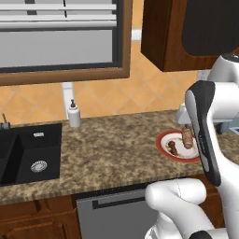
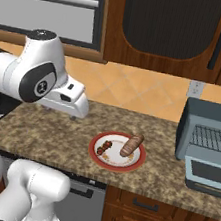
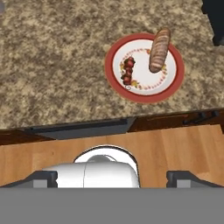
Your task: Pick up the kebab skewer and baguette bread, and place them inside the toaster oven. Close the toaster oven door and start by setting the timer.
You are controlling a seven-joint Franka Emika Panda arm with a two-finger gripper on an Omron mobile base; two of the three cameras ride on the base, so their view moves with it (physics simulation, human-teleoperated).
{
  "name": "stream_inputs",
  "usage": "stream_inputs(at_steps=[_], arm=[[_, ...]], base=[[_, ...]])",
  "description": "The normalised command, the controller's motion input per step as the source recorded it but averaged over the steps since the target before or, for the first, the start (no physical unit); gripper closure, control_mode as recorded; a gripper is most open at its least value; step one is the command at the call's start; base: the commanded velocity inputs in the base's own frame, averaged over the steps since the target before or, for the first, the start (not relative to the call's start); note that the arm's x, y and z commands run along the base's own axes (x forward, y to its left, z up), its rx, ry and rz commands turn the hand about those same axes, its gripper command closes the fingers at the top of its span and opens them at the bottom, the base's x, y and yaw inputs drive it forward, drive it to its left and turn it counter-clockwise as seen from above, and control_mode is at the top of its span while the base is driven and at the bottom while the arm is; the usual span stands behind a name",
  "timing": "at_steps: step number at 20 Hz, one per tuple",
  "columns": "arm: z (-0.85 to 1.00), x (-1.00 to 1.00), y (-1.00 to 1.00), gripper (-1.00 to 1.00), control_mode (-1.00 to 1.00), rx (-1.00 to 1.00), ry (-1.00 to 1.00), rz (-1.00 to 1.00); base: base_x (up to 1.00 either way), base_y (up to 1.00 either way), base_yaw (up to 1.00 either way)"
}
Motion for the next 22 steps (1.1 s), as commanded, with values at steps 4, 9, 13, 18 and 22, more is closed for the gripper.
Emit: stream_inputs(at_steps=[4,9,13,18,22], arm=[[0.08,-0.07,0.00,-1.00,-1.00,0.00,0.01,0.00],[0.00,-0.03,-0.01,-1.00,1.00,0.00,0.00,0.00],[0.00,0.00,0.00,-1.00,1.00,0.00,0.00,0.00],[0.00,0.00,0.00,-1.00,1.00,0.00,0.00,0.00],[0.00,0.00,0.00,-1.00,1.00,0.00,0.00,0.00]], base=[[0.00,0.00,0.00],[-0.50,-0.27,0.00],[-0.26,-0.92,-0.02],[0.12,-0.80,-0.05],[0.38,-0.55,-0.02]])
